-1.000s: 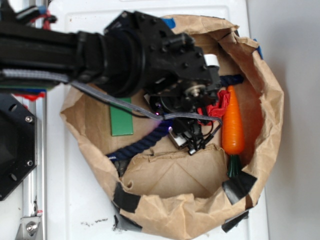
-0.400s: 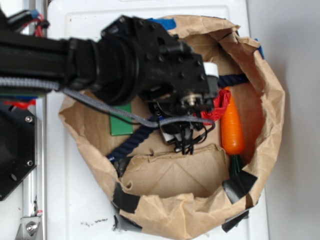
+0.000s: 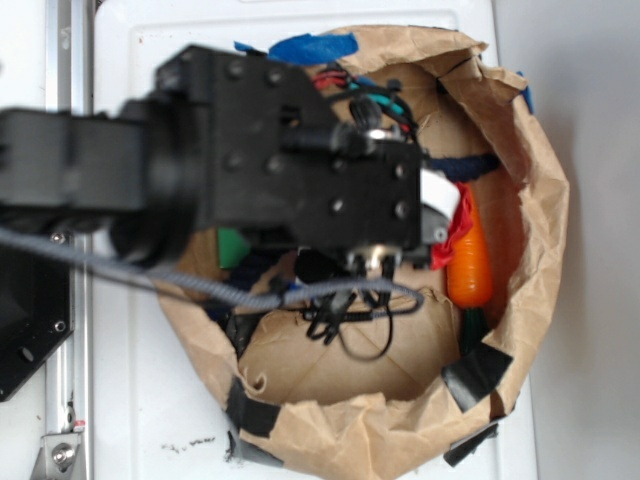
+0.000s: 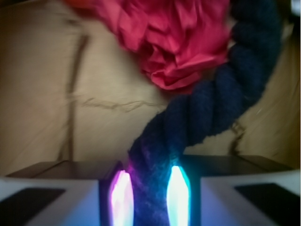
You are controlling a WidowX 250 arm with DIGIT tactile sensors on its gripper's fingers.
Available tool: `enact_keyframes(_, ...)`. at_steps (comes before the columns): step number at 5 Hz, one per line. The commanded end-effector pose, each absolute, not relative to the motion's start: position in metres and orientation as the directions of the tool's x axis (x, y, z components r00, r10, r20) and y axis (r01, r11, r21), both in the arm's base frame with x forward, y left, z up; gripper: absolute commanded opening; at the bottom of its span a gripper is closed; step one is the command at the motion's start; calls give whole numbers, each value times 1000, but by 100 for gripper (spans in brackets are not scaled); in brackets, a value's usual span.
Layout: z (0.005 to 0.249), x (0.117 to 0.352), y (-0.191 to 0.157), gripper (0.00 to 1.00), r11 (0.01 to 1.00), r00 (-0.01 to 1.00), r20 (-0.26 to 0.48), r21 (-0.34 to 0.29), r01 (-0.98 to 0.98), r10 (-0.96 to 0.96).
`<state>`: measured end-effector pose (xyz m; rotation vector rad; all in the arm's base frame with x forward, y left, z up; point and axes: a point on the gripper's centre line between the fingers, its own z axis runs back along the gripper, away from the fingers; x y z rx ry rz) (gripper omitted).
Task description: Grab the blue rope.
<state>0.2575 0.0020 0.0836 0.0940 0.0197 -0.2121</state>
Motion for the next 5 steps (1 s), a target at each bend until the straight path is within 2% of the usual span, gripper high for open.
enact_keyframes(1,155,285,8,0,952,954,86,143,272,-286)
enact_keyframes(2,161,283,9,0,946,944,123,151,287,-306)
enact_keyframes(3,163,279,9,0,945,939,129,116,306,-320)
enact_keyframes(4,164,276,7,0,952,946,128,109,285,-298)
enact_keyframes(5,167,251,-15,0,956,952,102,87,281,-289)
